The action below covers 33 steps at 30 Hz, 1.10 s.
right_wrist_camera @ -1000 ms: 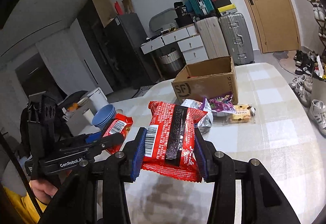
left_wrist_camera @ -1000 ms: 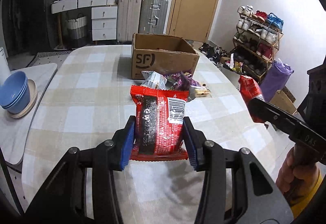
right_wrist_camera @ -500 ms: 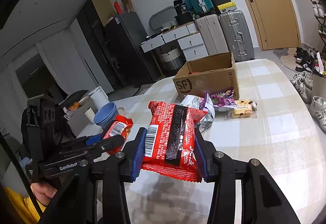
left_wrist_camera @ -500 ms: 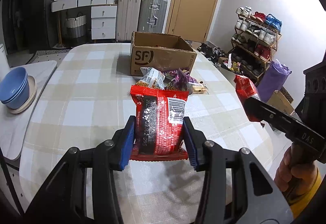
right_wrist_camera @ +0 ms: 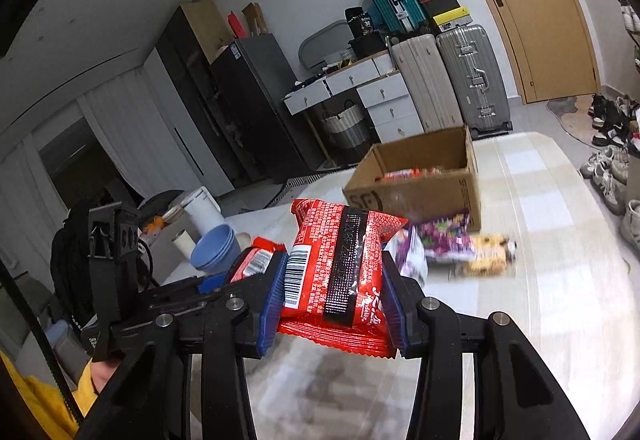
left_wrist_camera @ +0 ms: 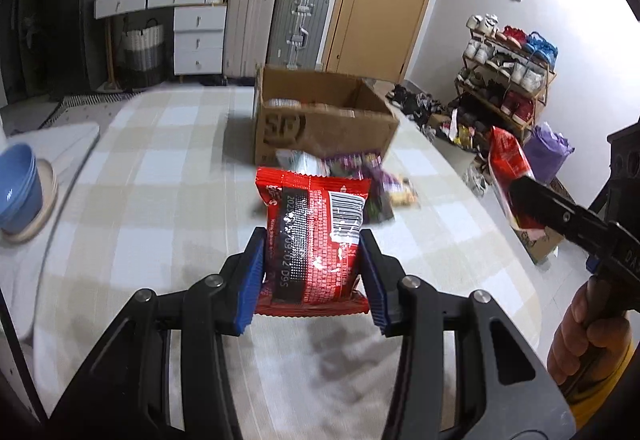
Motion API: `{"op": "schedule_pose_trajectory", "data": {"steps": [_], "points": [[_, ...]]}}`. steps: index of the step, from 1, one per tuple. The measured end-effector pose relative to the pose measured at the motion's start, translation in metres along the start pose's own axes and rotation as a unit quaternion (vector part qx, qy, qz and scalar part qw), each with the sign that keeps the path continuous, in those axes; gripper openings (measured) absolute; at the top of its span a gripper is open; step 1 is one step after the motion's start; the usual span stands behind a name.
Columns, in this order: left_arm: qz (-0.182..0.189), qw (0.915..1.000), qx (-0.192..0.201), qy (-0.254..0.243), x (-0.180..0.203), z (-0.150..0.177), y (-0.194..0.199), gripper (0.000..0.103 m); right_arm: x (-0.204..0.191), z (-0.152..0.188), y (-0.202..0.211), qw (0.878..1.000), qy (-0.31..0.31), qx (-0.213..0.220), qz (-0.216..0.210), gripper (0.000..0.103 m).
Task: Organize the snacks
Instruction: 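Lift the red-black and red packets toward the SF box with both grippers, then lower both packets into the SF box and open both grippers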
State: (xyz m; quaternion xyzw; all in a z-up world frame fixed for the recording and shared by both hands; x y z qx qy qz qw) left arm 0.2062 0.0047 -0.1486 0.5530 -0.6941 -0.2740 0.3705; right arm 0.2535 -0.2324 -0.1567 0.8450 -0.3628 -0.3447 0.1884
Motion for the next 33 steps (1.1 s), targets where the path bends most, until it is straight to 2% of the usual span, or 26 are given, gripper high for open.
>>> {"op": "schedule_pose_trajectory", "data": {"steps": [8, 15, 19, 24, 26, 29, 33], "points": [[0.017, 0.9997, 0.019, 0.002, -0.007, -0.075, -0.004, 0.042, 0.008, -0.072, -0.010, 1.000, 0.018, 0.001, -0.002, 0.044], [0.012, 0.9990, 0.038, -0.018, -0.003, -0.150, -0.003, 0.042, 0.019, -0.136, -0.028, 0.999, 0.033, -0.009, 0.011, 0.044], [-0.004, 0.9987, 0.044, -0.024, -0.001, -0.190, -0.012, 0.042, 0.027, -0.168, -0.045, 0.999, 0.036, -0.019, 0.015, 0.044], [0.009, 0.9995, 0.027, -0.012, -0.004, -0.238, -0.039, 0.042, 0.041, -0.198, -0.069, 0.998, 0.039, -0.031, 0.030, 0.044], [-0.005, 0.9997, 0.021, -0.012, -0.007, -0.258, -0.056, 0.042, 0.052, -0.209, -0.081, 0.998, 0.031, -0.037, 0.034, 0.044], [-0.019, 0.9996, 0.013, -0.015, -0.012, -0.280, -0.080, 0.042, 0.068, -0.220, -0.101, 0.998, 0.020, -0.051, 0.040, 0.044], [-0.007, 0.9998, -0.013, -0.009, -0.015, -0.300, -0.115, 0.042, 0.087, -0.225, -0.126, 0.996, 0.007, -0.071, 0.044, 0.044]]}}
Point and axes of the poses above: each gripper's, at about its wrist camera, not at the fingertips, and y roughly against the way its jaws point, x to its right, z to its underside, the point moved 9 cm from there along -y, roughly the way its jaws point, and after that the axes turned 13 degrees about -x, right-handed, at the moved point
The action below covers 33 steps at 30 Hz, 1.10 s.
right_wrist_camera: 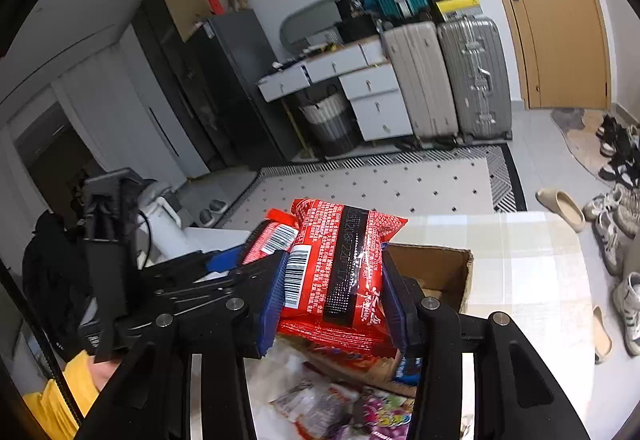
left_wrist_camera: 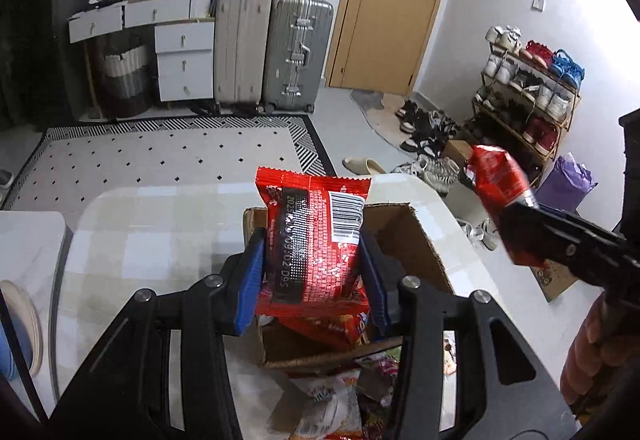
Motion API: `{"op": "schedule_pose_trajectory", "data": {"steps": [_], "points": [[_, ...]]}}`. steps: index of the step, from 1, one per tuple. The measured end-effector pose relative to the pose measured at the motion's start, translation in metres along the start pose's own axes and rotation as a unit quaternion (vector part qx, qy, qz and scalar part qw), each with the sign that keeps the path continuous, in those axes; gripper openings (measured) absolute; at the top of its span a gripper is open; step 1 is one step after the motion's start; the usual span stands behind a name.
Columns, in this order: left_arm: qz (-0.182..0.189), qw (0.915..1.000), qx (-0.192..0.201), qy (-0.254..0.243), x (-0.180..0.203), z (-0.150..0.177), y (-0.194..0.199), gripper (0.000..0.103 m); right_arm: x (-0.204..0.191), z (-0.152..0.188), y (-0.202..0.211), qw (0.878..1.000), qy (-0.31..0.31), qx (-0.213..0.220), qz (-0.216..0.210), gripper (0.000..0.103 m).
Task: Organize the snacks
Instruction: 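Lower both packets into the SF box and open both grippers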
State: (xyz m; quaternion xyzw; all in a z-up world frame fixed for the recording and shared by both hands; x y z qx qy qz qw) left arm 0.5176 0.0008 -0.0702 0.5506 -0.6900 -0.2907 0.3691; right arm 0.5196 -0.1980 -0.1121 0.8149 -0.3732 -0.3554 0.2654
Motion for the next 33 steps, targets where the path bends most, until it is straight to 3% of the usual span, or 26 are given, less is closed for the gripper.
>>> {"op": "schedule_pose_trajectory", "data": {"steps": [17, 33], "points": [[0.003, 0.9993, -0.038, 0.000, -0.004, -0.023, -0.092, 0.042, 0.036, 0.002, -0.053, 0.999, -0.025, -0.033, 0.000, 0.044], [-0.006, 0.9972, -0.074, -0.010, 0.006, 0.003, -0.134, 0.042, 0.050, 0.025, -0.079, 0.997, -0.038, -0.070, 0.010, 0.044]]}}
Point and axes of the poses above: each gripper's, at about its wrist camera, not at the fingertips, and y roughly against the way its jaws point, x to its right, z to its underside, the point moved 9 cm from there along -y, roughly the way its jaws point, and after that the axes turned 13 degrees about -x, right-handed, at the moved point
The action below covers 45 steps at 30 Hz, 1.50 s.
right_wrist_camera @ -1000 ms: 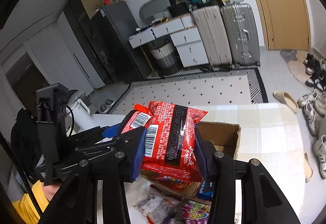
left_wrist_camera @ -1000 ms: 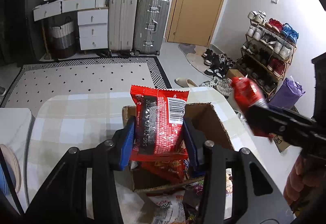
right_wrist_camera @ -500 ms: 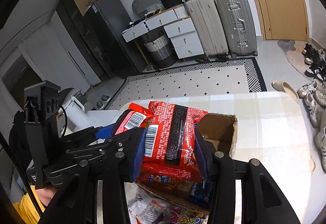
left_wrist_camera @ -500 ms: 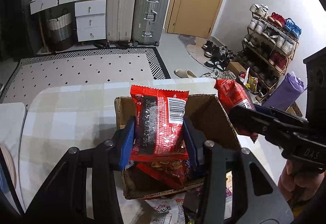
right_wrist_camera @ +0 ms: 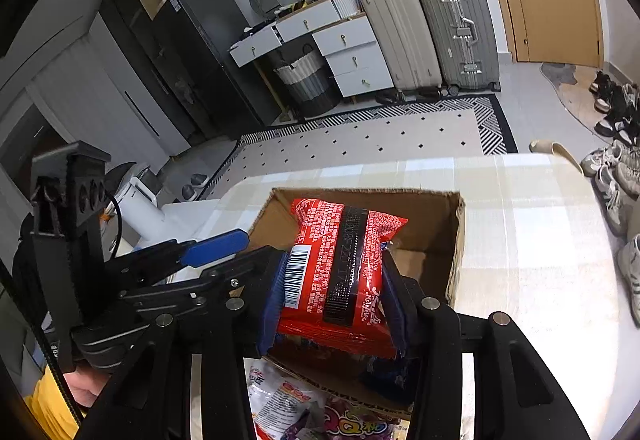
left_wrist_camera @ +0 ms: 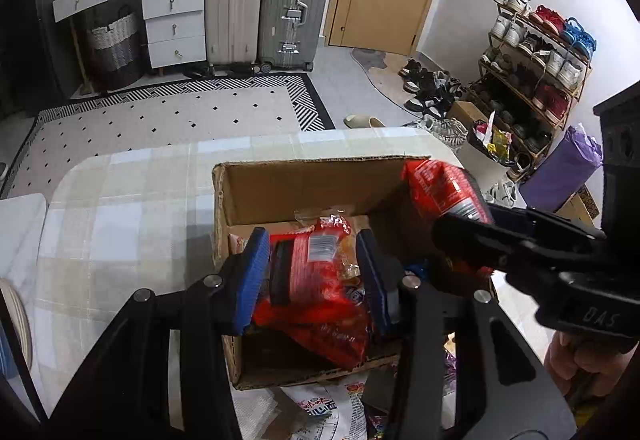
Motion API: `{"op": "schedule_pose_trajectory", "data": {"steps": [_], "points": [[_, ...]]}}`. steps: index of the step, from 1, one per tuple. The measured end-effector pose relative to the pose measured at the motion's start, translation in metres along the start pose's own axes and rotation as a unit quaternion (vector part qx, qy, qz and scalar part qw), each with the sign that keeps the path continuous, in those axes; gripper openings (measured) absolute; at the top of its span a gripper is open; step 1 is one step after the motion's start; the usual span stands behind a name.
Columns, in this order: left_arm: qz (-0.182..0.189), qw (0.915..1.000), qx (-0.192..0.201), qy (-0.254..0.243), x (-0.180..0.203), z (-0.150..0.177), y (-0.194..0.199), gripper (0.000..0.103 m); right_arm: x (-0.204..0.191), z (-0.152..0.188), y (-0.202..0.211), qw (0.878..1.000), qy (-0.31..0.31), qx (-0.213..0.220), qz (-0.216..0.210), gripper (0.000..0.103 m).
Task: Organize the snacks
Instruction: 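Lower both packets into the SF box and open both grippers, then withdraw both tools from the box back over the snack pile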
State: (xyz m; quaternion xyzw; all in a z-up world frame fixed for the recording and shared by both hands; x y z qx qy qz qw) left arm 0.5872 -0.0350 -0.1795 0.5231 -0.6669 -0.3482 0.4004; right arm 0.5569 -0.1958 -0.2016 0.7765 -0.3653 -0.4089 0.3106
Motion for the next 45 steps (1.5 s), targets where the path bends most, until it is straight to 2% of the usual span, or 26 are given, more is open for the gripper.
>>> {"op": "schedule_pose_trajectory", "data": {"steps": [10, 15, 19, 24, 27, 29, 35, 36, 38, 39, 45], "points": [[0.005, 1.0000, -0.005, 0.007, 0.001, 0.016, -0.004, 0.042, 0.009, 0.009, -0.012, 1.000, -0.016, -0.021, 0.016, 0.046], [0.003, 1.0000, -0.008, 0.000, -0.001, 0.026, 0.003, 0.043, 0.015, 0.011, -0.013, 0.999, -0.029, -0.017, 0.024, 0.047], [-0.001, 1.0000, -0.007, 0.003, -0.005, 0.034, 0.011, 0.051, 0.012, 0.013, -0.003, 0.999, -0.034, -0.009, 0.018, 0.047], [-0.014, 0.9999, -0.001, 0.002, -0.010, 0.043, 0.027, 0.051, -0.003, 0.017, 0.024, 1.000, -0.026, 0.012, 0.007, 0.047], [-0.022, 0.9997, 0.007, 0.006, -0.009, 0.053, 0.046, 0.053, -0.019, 0.025, 0.046, 1.000, -0.010, 0.023, 0.005, 0.047], [-0.023, 0.9996, 0.014, 0.010, -0.008, 0.062, 0.061, 0.062, -0.031, 0.030, 0.064, 0.999, 0.003, 0.035, 0.006, 0.047], [-0.031, 0.9982, 0.052, 0.004, 0.006, 0.086, 0.119, 0.065, -0.074, 0.053, 0.118, 0.997, 0.042, 0.070, 0.004, 0.050], [-0.031, 0.9978, 0.058, 0.004, 0.008, 0.088, 0.129, 0.066, -0.080, 0.058, 0.127, 0.996, 0.047, 0.077, 0.006, 0.052], [-0.034, 0.9966, 0.075, 0.004, 0.013, 0.099, 0.151, 0.078, -0.094, 0.065, 0.144, 0.994, 0.058, 0.093, 0.008, 0.057], [-0.036, 0.9960, 0.082, 0.004, 0.015, 0.102, 0.161, 0.080, -0.101, 0.071, 0.153, 0.993, 0.065, 0.102, 0.009, 0.063], [-0.043, 0.9915, 0.122, -0.003, 0.034, 0.136, 0.224, 0.081, -0.128, 0.113, 0.193, 0.983, 0.099, 0.154, 0.019, 0.078]]}}
Point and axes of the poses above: each gripper's, at about its wrist camera, not at the fingertips, and y roughly against the way its jaws point, x to its right, z to its underside, the point moved 9 cm from there along -y, roughly the way its jaws point, and after that the axes turned 13 degrees about -x, right-handed, at the moved point
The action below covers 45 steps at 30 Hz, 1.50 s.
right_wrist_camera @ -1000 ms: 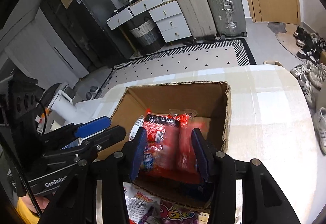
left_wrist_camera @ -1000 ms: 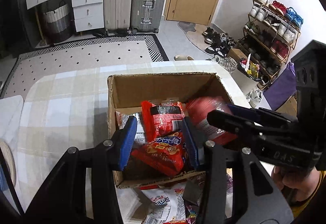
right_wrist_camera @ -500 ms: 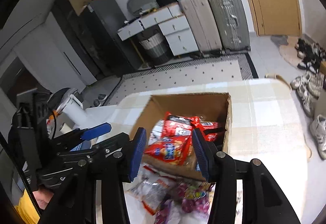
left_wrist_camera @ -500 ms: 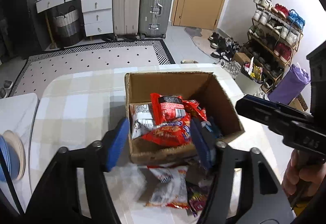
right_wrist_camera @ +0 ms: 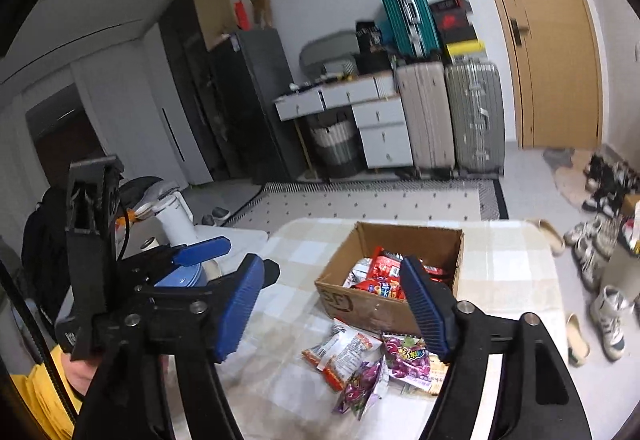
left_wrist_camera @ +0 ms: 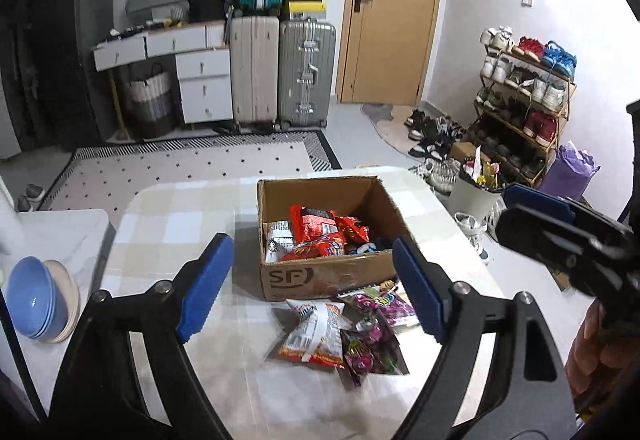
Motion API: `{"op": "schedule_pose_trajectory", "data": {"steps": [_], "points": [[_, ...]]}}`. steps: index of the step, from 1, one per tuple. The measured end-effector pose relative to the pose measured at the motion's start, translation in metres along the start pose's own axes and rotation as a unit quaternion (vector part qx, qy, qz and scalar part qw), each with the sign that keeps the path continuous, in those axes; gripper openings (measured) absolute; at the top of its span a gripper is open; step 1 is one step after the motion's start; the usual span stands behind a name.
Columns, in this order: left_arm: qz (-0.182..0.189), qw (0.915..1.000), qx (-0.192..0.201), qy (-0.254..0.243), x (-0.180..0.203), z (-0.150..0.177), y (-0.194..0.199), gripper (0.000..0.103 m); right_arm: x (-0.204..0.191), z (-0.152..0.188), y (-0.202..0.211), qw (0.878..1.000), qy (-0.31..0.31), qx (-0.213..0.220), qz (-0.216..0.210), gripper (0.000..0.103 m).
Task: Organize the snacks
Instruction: 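Withdraw both tools from the box back over the snack pile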
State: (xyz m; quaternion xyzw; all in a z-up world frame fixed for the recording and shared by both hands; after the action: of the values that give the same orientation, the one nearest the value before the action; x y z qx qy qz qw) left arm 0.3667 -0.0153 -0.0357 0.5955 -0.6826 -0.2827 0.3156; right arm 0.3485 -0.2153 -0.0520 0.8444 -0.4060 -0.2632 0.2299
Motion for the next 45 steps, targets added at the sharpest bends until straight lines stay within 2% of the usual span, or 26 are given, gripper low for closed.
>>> {"op": "schedule_pose_trajectory", "data": {"steps": [1, 5, 6, 9, 11, 13, 17, 20, 23, 27, 31, 33, 36, 45], "points": [[0.003, 1.0000, 0.008, 0.001, 0.002, 0.004, 0.011, 0.081, -0.005, 0.005, 0.007, 1.000, 0.004, 0.009, 0.000, 0.084], [0.019, 0.9995, 0.026, -0.006, 0.010, 0.025, 0.047, 0.084, -0.017, 0.038, 0.042, 0.998, 0.013, 0.063, 0.024, 0.092], [0.020, 0.9993, 0.030, -0.009, 0.011, 0.032, 0.056, 0.084, -0.019, 0.048, 0.048, 0.997, 0.014, 0.074, 0.027, 0.098], [0.019, 0.9987, 0.047, 0.001, 0.008, 0.055, 0.084, 0.088, -0.027, 0.078, 0.061, 0.994, 0.020, 0.095, 0.042, 0.098], [0.019, 0.9981, 0.058, 0.000, 0.007, 0.068, 0.097, 0.097, -0.031, 0.095, 0.066, 0.994, 0.010, 0.099, 0.040, 0.099], [0.016, 0.9970, 0.076, 0.001, 0.006, 0.083, 0.112, 0.102, -0.034, 0.108, 0.066, 0.994, 0.000, 0.099, 0.036, 0.099], [-0.001, 0.9915, 0.130, 0.002, 0.002, 0.119, 0.138, 0.102, -0.032, 0.134, 0.065, 0.994, -0.017, 0.097, 0.050, 0.102], [-0.023, 0.9889, 0.146, -0.005, -0.001, 0.145, 0.138, 0.102, -0.028, 0.152, 0.057, 0.994, -0.014, 0.091, 0.064, 0.102], [-0.026, 0.9911, 0.130, -0.006, -0.006, 0.173, 0.123, 0.102, -0.023, 0.173, 0.048, 0.994, -0.029, 0.082, 0.062, 0.102], [-0.018, 0.9957, 0.088, 0.021, -0.015, 0.212, 0.089, 0.102, -0.018, 0.197, 0.035, 0.996, -0.049, 0.064, 0.044, 0.102], [-0.015, 0.9978, 0.049, 0.042, -0.021, 0.239, 0.056, 0.102, -0.010, 0.210, 0.021, 0.996, -0.058, 0.042, 0.054, 0.102], [-0.013, 0.9986, 0.024, 0.045, -0.019, 0.241, 0.035, 0.102, -0.007, 0.215, 0.017, 0.996, -0.069, 0.036, 0.053, 0.102], [0.012, 0.9978, -0.002, 0.065, -0.021, 0.247, 0.012, 0.102, -0.004, 0.219, 0.011, 0.996, -0.079, 0.028, 0.044, 0.102], [0.011, 0.9977, -0.010, 0.067, -0.019, 0.242, -0.007, 0.102, -0.005, 0.226, -0.006, 0.996, -0.084, 0.008, 0.030, 0.102]]}}
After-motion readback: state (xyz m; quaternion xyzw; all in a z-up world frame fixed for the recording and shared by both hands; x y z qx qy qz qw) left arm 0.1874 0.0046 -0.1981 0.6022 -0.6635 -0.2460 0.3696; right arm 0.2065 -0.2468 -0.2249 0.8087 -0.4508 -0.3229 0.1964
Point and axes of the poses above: each gripper's, at about its wrist camera, not at the fingertips, and y roughly against the way its jaws point, x to its right, z to its underside, the point moved 9 cm from there along -y, roughly the way its jaws point, and after that the axes turned 13 degrees about -x, right-handed, at the moved point
